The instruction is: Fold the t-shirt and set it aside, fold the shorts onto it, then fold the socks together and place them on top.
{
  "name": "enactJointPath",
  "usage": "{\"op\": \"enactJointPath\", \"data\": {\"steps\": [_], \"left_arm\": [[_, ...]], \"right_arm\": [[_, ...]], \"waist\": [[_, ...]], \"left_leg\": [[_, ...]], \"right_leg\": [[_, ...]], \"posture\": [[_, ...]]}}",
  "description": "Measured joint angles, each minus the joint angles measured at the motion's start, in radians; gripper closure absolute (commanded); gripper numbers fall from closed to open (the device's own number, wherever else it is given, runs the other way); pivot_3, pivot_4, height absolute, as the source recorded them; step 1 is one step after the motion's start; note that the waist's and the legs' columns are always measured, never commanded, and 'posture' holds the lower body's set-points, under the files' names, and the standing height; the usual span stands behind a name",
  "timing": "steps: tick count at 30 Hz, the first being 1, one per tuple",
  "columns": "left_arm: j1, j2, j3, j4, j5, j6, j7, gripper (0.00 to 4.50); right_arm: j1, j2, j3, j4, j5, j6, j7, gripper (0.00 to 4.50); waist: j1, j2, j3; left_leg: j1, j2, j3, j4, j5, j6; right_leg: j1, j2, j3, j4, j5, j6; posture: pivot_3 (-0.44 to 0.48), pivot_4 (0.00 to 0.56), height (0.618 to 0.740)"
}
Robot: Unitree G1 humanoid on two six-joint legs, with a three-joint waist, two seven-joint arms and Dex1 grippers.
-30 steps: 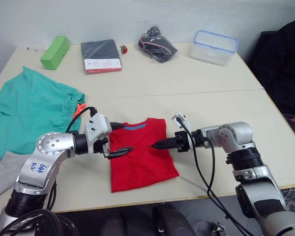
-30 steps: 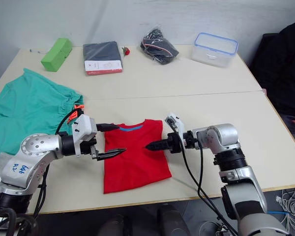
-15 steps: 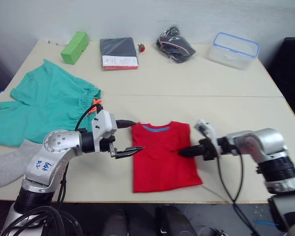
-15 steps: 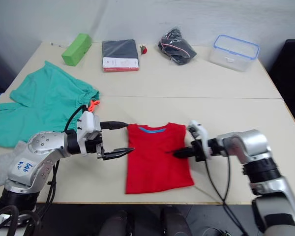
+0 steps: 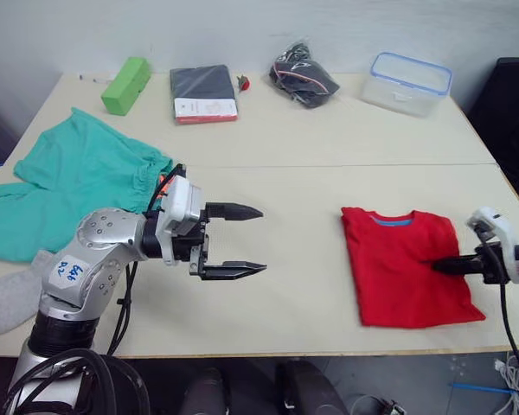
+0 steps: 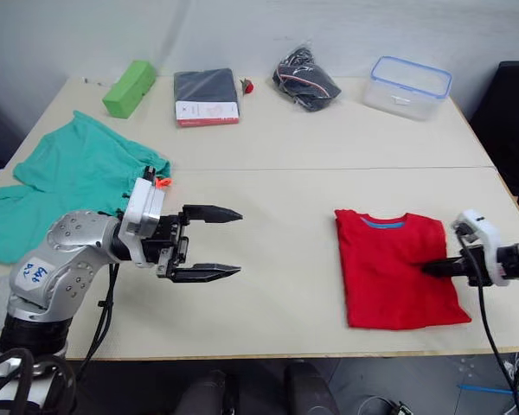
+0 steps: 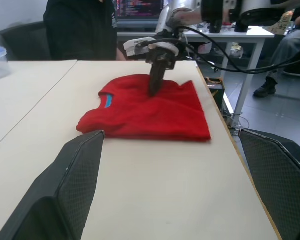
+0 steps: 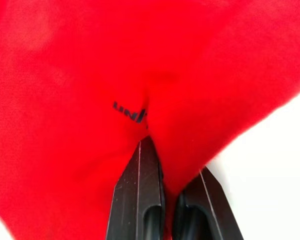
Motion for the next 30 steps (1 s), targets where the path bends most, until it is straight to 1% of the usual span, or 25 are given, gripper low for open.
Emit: {"op": "enactJointPath", "data": {"steps": [2, 6, 9, 10, 11, 13, 14, 16, 19, 21, 22, 23, 24, 26, 28, 30], "left_arm": [[0.0, -0.001, -0.012, 0.001, 0.0, -0.002, -0.002, 0.0], [0.0, 0.0, -0.017, 0.001, 0.006, -0.007, 0.001, 0.0], [0.0, 0.005, -0.017, 0.001, 0.017, -0.008, 0.009, 0.0], [0.001, 0.008, -0.017, 0.001, 0.019, -0.008, 0.013, 0.0], [0.002, 0.01, -0.017, 0.001, 0.02, -0.007, 0.014, 0.0], [0.016, 0.023, -0.016, -0.001, 0.021, -0.006, 0.022, 0.0], [0.026, 0.033, -0.014, -0.002, 0.023, -0.004, 0.028, 0.0], [0.038, 0.038, -0.004, -0.005, 0.023, -0.003, 0.049, 0.0], [0.051, 0.048, 0.022, -0.009, 0.024, 0.0, 0.082, 0.0], [0.065, 0.066, 0.038, -0.015, 0.031, 0.001, 0.101, 0.0], [0.083, 0.081, 0.049, -0.023, 0.042, 0.0, 0.114, 0.0], [0.101, 0.093, 0.059, -0.029, 0.059, 0.0, 0.131, 0.0], [0.12, 0.105, 0.069, -0.041, 0.083, -0.003, 0.158, 0.0], [0.141, 0.115, 0.076, -0.051, 0.141, -0.02, 0.211, 0.0], [0.176, 0.133, 0.092, -0.057, 0.221, -0.046, 0.273, 0.0], [0.259, 0.156, 0.152, -0.092, 0.28, -0.05, 0.331, 0.0]], "right_arm": [[-0.038, 0.001, 0.0, 0.089, -0.049, -0.059, -0.001, 3.76], [-0.088, 0.016, -0.005, 0.196, -0.104, -0.134, 0.007, 2.43], [-0.096, 0.016, -0.01, 0.212, -0.125, -0.171, 0.028, 1.47], [-0.096, 0.016, -0.012, 0.212, -0.131, -0.198, 0.032, 1.08], [-0.096, 0.016, -0.015, 0.212, -0.133, -0.211, 0.031, 0.81], [-0.116, 0.015, -0.045, 0.211, -0.15, -0.295, -0.027, 0.2], [-0.144, 0.014, -0.063, 0.212, -0.156, -0.338, -0.068, 0.03], [-0.2, 0.006, -0.11, 0.209, -0.157, -0.41, -0.126, 0.03], [-0.281, 0.008, -0.181, 0.206, -0.137, -0.446, -0.167, 0.03], [-0.31, 0.036, -0.226, 0.177, -0.099, -0.436, -0.165, 0.03], [-0.308, 0.071, -0.253, 0.12, -0.064, -0.414, -0.147, 0.03], [-0.293, 0.119, -0.268, 0.027, -0.019, -0.38, -0.12, 0.03], [-0.26, 0.179, -0.275, -0.111, 0.039, -0.33, -0.091, 0.03], [-0.195, 0.266, -0.268, -0.324, 0.134, -0.237, -0.059, 0.03], [-0.135, 0.313, -0.248, -0.504, 0.211, -0.151, -0.041, 0.03], [-0.077, 0.354, -0.228, -0.706, 0.292, -0.085, -0.031, 0.03]], "waist": [[-0.003, 0.0, 0.0], [-0.006, 0.001, 0.001], [-0.004, 0.002, 0.001], [-0.004, 0.002, 0.001], [-0.004, 0.002, 0.001], [-0.007, 0.005, 0.003], [-0.01, 0.006, 0.004], [-0.015, 0.008, 0.005], [-0.021, 0.008, 0.005], [-0.028, 0.008, 0.005], [-0.032, 0.008, 0.005], [-0.038, 0.008, 0.005], [-0.043, 0.008, 0.005], [-0.039, 0.009, 0.005], [-0.025, 0.01, 0.006], [-0.019, 0.009, 0.006]], "left_leg": [[0.0, 0.0, 0.0, 0.0, 0.0, 0.0], [0.0, 0.001, 0.0, 0.002, 0.0, 0.0], [0.0, 0.001, 0.0, 0.003, 0.0, 0.0], [0.0, 0.001, 0.0, 0.003, 0.0, 0.0], [0.0, 0.001, 0.0, 0.003, 0.0, 0.0], [0.0, 0.0, 0.001, 0.004, 0.0, 0.0], [0.0, 0.0, 0.001, 0.005, 0.0, 0.0], [0.0, 0.001, 0.001, 0.005, 0.0, 0.0], [0.0, 0.001, 0.001, 0.005, 0.0, -0.001], [0.0, 0.001, 0.001, 0.005, 0.0, -0.001], [0.0, 0.002, 0.001, 0.005, 0.0, -0.001], [0.001, 0.002, 0.0, 0.004, 0.0, -0.001], [0.001, 0.002, -0.002, 0.005, 0.0, -0.001], [0.0, 0.002, -0.005, 0.005, 0.001, -0.003], [-0.002, 0.001, -0.006, 0.004, 0.001, -0.003], [-0.003, 0.001, -0.007, 0.005, -0.001, -0.002]], "right_leg": [[0.0, 0.001, 0.0, 0.0, 0.0, 0.0], [0.0, 0.001, 0.001, 0.002, 0.0, 0.0], [0.0, 0.001, 0.0, 0.003, 0.0, 0.0], [0.0, 0.001, 0.0, 0.003, 0.0, 0.0], [0.0, 0.001, 0.0, 0.003, 0.0, 0.0], [-0.001, 0.0, 0.001, 0.004, 0.0, 0.0], [-0.001, 0.001, 0.002, 0.005, 0.0, 0.0], [-0.001, 0.001, 0.001, 0.006, 0.0, 0.0], [-0.001, 0.002, 0.001, 0.006, 0.0, 0.0], [-0.001, 0.002, 0.002, 0.006, 0.0, 0.0], [-0.001, 0.002, 0.002, 0.006, 0.0, 0.0], [-0.001, 0.003, 0.003, 0.007, 0.0, 0.0], [-0.002, 0.004, 0.004, 0.01, 0.0, 0.0], [-0.003, 0.004, 0.002, 0.011, 0.0, 0.0], [-0.004, 0.004, 0.002, 0.011, 0.0, 0.0], [-0.004, 0.002, 0.0, 0.011, 0.0, 0.0]], "posture": [[0.0, 0.15, 0.74], [0.0, 0.15, 0.74], [0.0, 0.15, 0.74], [0.0, 0.15, 0.74], [0.0, 0.15, 0.74], [0.0, 0.15, 0.74], [0.0, 0.15, 0.74], [0.0, 0.15, 0.74], [0.0, 0.15, 0.74], [0.0, 0.15, 0.74], [0.0, 0.15, 0.74], [0.0, 0.15, 0.74], [0.0, 0.15, 0.74], [0.0, 0.15, 0.74], [0.0, 0.15, 0.74], [0.0, 0.15, 0.74]]}}
